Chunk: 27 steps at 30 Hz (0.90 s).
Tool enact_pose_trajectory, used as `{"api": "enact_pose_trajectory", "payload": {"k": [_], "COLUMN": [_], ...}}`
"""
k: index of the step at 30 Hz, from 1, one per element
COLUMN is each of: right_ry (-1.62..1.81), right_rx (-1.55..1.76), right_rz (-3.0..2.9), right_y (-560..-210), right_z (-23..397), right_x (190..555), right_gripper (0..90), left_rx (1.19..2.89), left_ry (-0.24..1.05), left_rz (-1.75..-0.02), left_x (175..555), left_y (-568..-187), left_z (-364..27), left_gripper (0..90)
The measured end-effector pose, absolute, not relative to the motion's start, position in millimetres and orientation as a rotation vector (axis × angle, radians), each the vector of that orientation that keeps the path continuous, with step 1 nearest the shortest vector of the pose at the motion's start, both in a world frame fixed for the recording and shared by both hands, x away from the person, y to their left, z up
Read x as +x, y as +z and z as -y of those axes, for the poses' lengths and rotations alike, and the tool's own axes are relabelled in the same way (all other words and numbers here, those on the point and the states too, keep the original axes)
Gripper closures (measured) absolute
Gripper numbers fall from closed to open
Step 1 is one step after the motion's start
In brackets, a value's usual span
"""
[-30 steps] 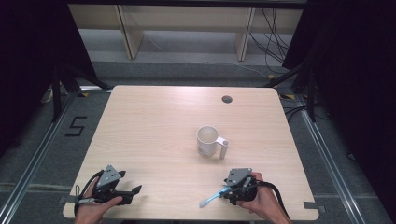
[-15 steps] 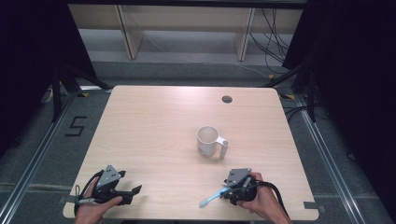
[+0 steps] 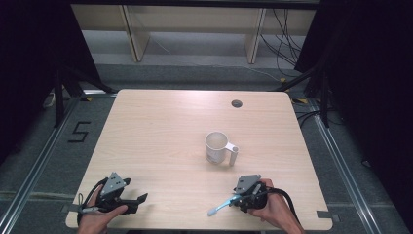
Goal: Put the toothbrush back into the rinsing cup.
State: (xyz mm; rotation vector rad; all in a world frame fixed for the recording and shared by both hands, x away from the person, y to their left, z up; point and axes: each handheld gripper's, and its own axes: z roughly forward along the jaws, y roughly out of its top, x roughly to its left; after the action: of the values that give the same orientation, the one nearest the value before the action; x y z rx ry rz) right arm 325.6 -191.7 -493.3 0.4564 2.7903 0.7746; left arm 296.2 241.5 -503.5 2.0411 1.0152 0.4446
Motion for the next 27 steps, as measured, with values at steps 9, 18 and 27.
{"api": "enact_pose_trajectory", "payload": {"k": [9, 18, 27], "right_ry": [0.77, 0.749, 0.65], "right_rx": [0.446, 0.484, 0.543], "right_rz": [-2.823, -2.858, -2.919], "right_y": [-492.3, -490.7, -485.5], "right_z": [191.3, 190.7, 187.4], "right_x": [326.9, 326.9, 326.0], "right_gripper": [66.8, 73.9, 75.7], "left_rx": [2.024, 2.026, 2.016], "left_ry": [0.446, 0.445, 0.446], "left_rz": [-1.024, -1.023, -1.032], "left_x": [295.8, 295.8, 296.2], "left_y": [-503.8, -503.8, -504.5], "left_z": [-240.6, -240.7, -240.4], "left_gripper": [15.9, 15.9, 15.9]}}
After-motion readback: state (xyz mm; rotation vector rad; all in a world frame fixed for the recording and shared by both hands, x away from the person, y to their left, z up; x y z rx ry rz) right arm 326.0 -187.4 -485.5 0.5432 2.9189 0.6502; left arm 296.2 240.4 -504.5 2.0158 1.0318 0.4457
